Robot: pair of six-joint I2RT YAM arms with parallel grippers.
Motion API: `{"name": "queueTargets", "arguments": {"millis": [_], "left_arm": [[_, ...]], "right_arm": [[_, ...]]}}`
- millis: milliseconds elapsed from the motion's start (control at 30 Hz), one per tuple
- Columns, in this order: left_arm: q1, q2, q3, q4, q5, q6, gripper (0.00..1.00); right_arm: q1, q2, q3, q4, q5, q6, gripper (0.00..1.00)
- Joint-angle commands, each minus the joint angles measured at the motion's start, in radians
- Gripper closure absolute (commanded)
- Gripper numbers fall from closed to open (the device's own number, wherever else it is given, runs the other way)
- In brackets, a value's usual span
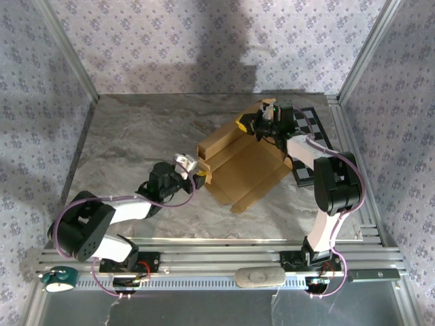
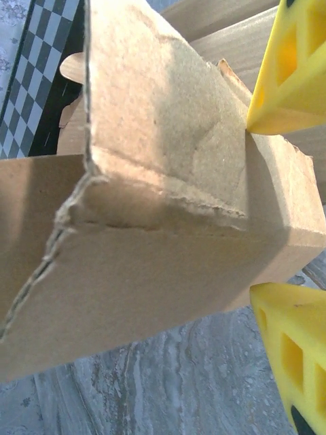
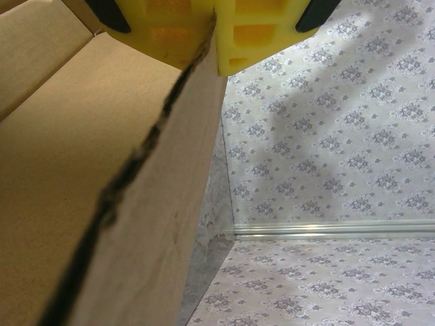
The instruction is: Fold the paper box
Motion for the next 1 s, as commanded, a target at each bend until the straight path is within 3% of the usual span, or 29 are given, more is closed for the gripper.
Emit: {"name": "queueTargets", "arguments": {"millis": [0,467,967], "left_arm": [[-0.016,0.019,0.056,0.049,-0.016,0.038,0.4],[-0.063,0.086,0.084,0.083,-0.152,0.029,0.4],[-0.13,0.153,0.111,0.157,-0.33,-0.014,0.34]], "right_arm": [[-0.006,0.017,0.011,0.02,-0.024,-0.033,1.0],[-0.011,0.02,-0.113,0.148,-0.033,-0.035,1.0],[-0.01,0.027,-0.116,0.143,-0.028,-0.023,1.0]]}}
